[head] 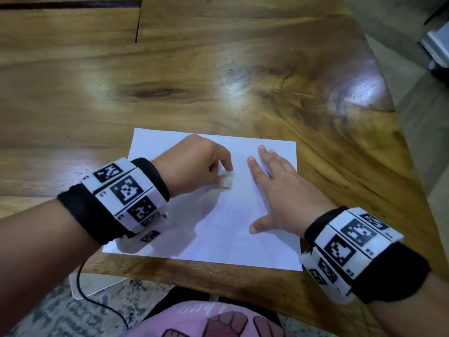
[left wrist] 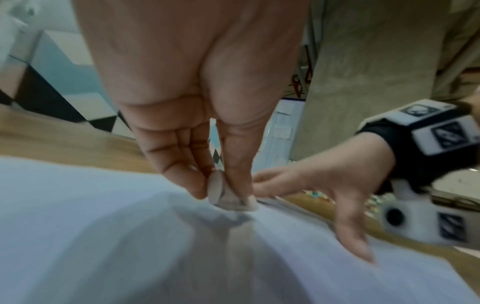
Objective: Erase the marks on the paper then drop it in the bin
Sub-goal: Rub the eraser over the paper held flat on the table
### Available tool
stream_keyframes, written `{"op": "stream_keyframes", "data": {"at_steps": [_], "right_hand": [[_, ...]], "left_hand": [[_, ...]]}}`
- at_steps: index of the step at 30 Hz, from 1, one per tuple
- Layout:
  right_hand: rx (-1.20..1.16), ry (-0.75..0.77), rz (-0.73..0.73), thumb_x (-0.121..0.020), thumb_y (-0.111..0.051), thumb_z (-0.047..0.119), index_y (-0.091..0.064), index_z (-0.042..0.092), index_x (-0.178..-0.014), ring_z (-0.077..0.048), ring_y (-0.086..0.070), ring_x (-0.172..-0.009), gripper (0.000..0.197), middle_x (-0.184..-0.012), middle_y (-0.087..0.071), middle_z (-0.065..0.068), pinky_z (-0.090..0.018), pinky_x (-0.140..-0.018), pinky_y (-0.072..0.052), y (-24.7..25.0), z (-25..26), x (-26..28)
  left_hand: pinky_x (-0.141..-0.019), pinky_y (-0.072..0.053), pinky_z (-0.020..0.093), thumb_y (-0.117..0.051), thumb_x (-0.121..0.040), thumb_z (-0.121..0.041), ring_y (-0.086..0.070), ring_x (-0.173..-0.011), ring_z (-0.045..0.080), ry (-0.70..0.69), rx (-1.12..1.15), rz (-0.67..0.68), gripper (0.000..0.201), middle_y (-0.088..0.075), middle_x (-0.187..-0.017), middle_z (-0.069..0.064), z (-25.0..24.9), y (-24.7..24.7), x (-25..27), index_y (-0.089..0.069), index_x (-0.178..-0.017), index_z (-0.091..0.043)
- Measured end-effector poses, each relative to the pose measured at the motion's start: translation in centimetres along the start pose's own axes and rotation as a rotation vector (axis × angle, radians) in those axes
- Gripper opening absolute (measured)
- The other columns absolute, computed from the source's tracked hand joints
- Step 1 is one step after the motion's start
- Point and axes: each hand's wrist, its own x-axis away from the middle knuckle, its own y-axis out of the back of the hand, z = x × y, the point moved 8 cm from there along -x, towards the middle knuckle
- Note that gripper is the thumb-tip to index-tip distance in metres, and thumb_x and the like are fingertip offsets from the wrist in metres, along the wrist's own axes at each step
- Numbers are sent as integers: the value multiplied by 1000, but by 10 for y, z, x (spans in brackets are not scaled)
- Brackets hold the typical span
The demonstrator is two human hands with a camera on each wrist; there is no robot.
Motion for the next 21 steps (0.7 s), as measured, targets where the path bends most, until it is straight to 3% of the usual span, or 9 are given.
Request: {"op": "stream_keyframes", "data": {"at_steps": [2, 5, 8, 10, 12, 15, 17, 19, 21], "right_hand": [[-8, -8, -1, -69, -70, 60, 19, 21, -148, -16, 24, -141, 125, -151, 34, -2, -25, -112, 3, 0, 0, 0], [-8, -12, 7, -69, -70, 59, 19, 20, -148, -16, 24, -141, 125, -151, 34, -2, -25, -112, 3, 1, 0, 0], [-19, -15, 11, -69, -71, 59, 19, 21, -148, -15, 24, -141, 125, -151, 34, 0, -24, -112, 2, 0, 0, 1], [-28, -16, 5, -69, -71, 59, 19, 22, -148, -15, 24, -141, 125, -151, 34, 0, -25, -112, 1, 0, 0, 1], [-30, -18, 5, -68, -72, 58, 18, 22, -148, -15, 24, -141, 125, -152, 33, 0, -25, -112, 1, 0, 0, 1], [-24, -21, 7, -68, -72, 58, 19, 22, -148, -15, 24, -141, 126, -151, 34, -1, -26, -113, 1, -1, 0, 0], [-26, -22, 12, -68, -72, 58, 19, 22, -148, -16, 24, -141, 126, -151, 35, -1, -26, -113, 2, -2, -1, 0], [-30, -22, 13, -68, -72, 58, 18, 22, -148, -16, 24, -141, 126, -151, 35, -1, -26, -113, 2, -2, -2, 0], [-37, -20, 14, -68, -72, 58, 18, 23, -148, -15, 24, -141, 126, -151, 35, 0, -26, -113, 1, -2, -2, 0]], "left_hand": [[-57, -33, 23, -70, -74, -25, -51, -60, 15, -60, -24, 3, 11, -57, -65, -3, -7, -9, 8, -69, -82, -19], [-56, -32, 21, -66, -75, -23, -56, -60, 19, -171, -3, -10, 8, -49, -63, -5, -12, -25, 33, -67, -68, -18], [-55, -32, 8, -61, -79, -25, -47, -56, -4, -160, 98, 80, 13, -42, -64, -16, -5, -42, 67, -65, -68, -19], [-58, -28, -1, -61, -80, -26, -42, -56, -11, -143, 106, 148, 11, -40, -64, -20, -2, -50, 80, -66, -72, -21], [-59, -28, -1, -64, -77, -25, -46, -59, -5, -148, 84, 146, 8, -45, -64, -16, -3, -45, 72, -68, -71, -21], [-58, -32, 13, -69, -72, -27, -55, -61, 14, -126, 32, -25, 9, -56, -65, -1, -5, -22, 34, -69, -70, -18], [-62, -36, 22, -70, -75, -26, -53, -65, 18, -89, 14, -68, 10, -54, -70, 0, -3, -18, 20, -69, -75, -16], [-58, -31, 19, -67, -77, -24, -48, -59, 13, -129, 33, -64, 11, -47, -66, -4, -4, -23, 29, -63, -68, -19], [-54, -26, 11, -62, -78, -25, -40, -53, -2, -148, 83, 4, 13, -38, -60, -12, -3, -33, 53, -53, -68, -24]]}}
